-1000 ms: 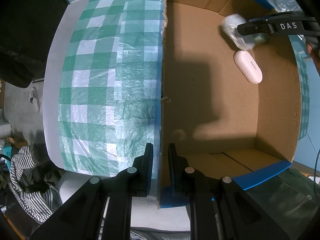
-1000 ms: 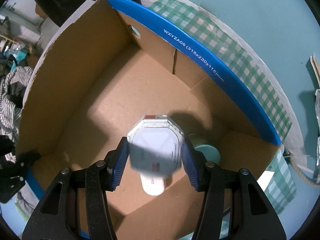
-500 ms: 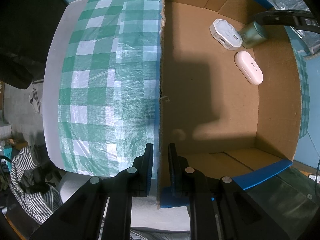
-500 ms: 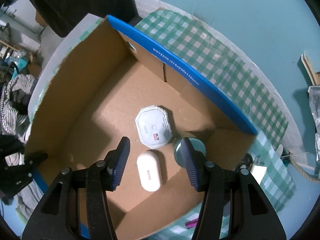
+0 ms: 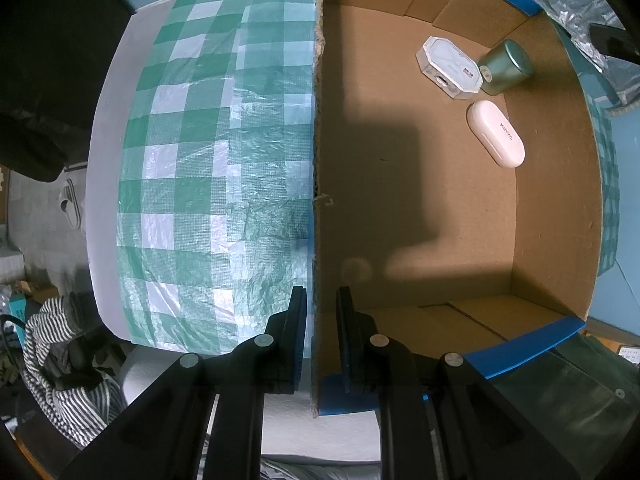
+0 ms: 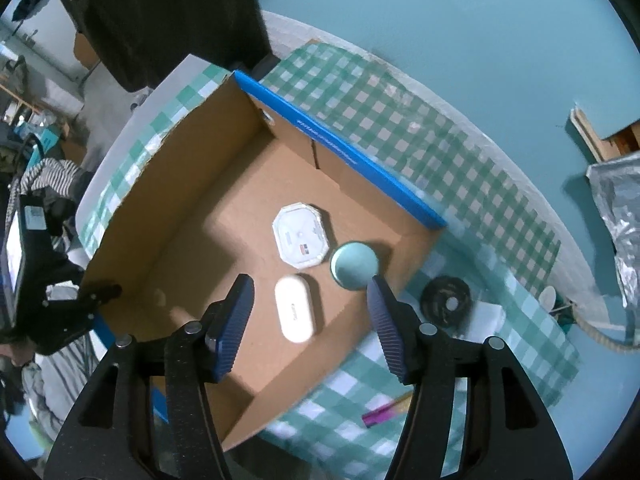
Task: Organize rigid objects
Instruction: 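Carry the white puck into the box and release it, then move the right gripper to the gold-and-pink SANY USB stick and grasp it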
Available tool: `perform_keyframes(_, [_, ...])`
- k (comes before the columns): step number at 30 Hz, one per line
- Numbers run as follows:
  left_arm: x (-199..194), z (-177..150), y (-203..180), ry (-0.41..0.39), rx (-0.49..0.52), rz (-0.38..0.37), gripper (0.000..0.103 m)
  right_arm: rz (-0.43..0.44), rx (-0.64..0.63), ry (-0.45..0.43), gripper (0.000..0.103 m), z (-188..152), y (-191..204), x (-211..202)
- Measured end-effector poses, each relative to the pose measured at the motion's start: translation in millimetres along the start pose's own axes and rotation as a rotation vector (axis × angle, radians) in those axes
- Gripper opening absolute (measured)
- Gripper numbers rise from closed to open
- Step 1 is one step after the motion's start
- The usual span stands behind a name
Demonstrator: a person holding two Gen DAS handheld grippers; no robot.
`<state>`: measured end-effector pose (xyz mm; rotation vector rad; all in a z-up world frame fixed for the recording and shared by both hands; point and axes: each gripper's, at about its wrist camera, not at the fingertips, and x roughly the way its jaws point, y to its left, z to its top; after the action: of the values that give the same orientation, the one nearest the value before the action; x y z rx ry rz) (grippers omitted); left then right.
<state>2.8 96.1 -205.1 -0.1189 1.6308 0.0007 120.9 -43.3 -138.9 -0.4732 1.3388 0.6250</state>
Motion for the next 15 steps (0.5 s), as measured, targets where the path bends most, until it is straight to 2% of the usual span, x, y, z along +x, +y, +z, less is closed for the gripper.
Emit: perform_keyframes(15, [-2, 1, -4, 0.0, 0.014, 0.004, 0.015, -0.043, 0.073, -0.008, 0.061, -36, -30, -31])
